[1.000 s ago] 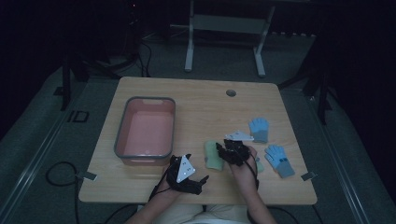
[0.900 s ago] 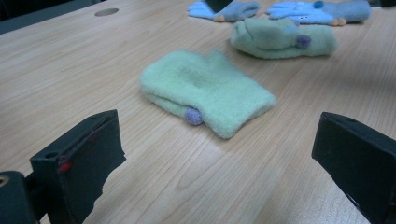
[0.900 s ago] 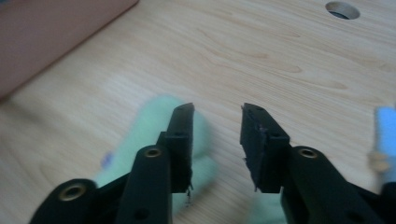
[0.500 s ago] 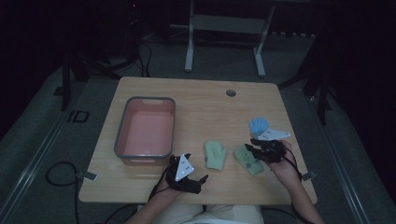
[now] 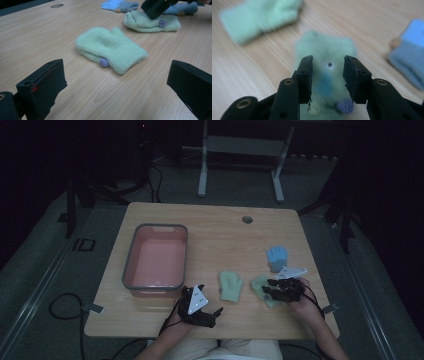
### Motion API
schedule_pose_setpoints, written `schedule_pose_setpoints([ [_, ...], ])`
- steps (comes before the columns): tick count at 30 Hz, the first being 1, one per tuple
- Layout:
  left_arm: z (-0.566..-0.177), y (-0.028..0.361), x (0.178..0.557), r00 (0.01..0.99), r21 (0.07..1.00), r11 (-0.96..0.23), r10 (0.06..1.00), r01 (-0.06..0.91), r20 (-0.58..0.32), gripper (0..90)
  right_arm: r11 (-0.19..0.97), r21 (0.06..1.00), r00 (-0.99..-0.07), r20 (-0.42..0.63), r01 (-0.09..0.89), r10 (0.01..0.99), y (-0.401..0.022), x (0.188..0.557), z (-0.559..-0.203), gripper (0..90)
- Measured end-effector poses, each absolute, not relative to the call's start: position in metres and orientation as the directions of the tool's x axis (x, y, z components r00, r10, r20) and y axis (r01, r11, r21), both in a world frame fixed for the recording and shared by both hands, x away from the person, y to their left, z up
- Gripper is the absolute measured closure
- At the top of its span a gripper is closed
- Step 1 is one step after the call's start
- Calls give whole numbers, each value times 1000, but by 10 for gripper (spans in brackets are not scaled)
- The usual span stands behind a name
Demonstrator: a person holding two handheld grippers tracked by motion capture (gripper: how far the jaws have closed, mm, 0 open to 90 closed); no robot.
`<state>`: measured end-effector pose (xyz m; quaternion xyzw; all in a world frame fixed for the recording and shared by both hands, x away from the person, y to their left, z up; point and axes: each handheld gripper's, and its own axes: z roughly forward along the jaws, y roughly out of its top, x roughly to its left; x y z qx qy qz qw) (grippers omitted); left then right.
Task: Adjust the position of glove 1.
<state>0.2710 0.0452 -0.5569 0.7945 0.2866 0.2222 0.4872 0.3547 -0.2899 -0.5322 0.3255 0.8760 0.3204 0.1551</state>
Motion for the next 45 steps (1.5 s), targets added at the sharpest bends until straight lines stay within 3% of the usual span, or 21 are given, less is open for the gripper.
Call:
schedule_pose_setpoints([
  [3, -557, 45, 270, 739, 901, -366, 669, 232, 82, 16, 583, 655, -745, -45, 482, 666, -293, 357, -539, 613],
  [4, -557, 44, 270, 740, 900, -370, 668, 231, 84, 16, 596, 644, -751, -50, 479, 658, -293, 356, -538, 728],
  [6, -557, 44, 270, 740, 899, -371, 667, 232, 85, 16, 598, 644, -751, -55, 476, 658, -292, 355, -539, 776],
  [12, -557, 44, 270, 737, 900, -369, 671, 233, 85, 16, 566, 631, -675, -90, 531, 733, -277, 348, -535, 862],
  [20, -557, 44, 270, 735, 899, -373, 672, 230, 91, 16, 448, 694, -489, -157, 563, 858, -252, 332, -495, 872],
  [21, -557, 44, 270, 735, 899, -372, 672, 229, 91, 16, 421, 715, -434, -181, 558, 883, -244, 326, -488, 873],
  [26, -557, 44, 269, 736, 899, -376, 670, 225, 96, 16, 357, 737, -352, -172, 574, 920, -236, 323, -483, 873],
  [38, -557, 44, 269, 738, 899, -379, 667, 219, 101, 16, 363, 679, -341, -173, 639, 924, -227, 332, -521, 871],
  [45, -557, 44, 269, 738, 900, -376, 667, 218, 100, 16, 299, 670, -330, -85, 679, 940, -230, 336, -539, 859],
])
